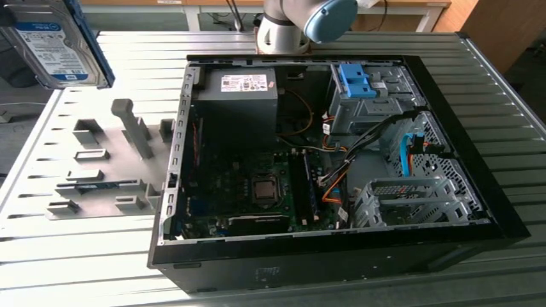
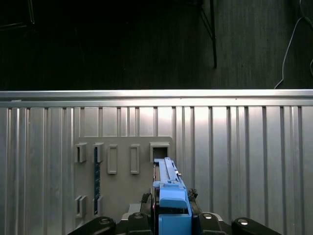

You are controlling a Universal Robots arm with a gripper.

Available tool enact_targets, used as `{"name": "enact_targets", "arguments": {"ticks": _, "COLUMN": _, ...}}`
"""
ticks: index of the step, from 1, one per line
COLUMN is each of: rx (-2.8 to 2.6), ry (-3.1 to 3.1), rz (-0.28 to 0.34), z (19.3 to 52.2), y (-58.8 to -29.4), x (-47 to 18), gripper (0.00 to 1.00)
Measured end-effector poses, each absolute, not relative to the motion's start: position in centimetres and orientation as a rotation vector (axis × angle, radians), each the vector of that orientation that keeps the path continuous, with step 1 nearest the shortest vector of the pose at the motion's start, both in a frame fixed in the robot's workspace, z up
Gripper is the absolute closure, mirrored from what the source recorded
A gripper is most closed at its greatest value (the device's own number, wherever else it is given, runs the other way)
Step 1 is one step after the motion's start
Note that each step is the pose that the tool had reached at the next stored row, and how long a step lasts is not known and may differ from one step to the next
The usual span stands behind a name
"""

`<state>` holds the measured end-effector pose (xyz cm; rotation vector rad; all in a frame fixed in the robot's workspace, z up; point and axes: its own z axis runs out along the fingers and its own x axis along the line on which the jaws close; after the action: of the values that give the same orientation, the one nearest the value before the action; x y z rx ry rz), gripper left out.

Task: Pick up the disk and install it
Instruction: 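Pick up the disk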

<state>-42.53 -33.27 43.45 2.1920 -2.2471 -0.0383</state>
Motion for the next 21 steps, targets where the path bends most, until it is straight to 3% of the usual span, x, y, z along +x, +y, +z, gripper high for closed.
{"name": "enact_targets", "arguments": {"ticks": 21, "rx": 2.192, "ry": -2.247, "rz": -0.038, "z": 47.8, "y": -33.3, "x": -42.5, "gripper": 0.63}}
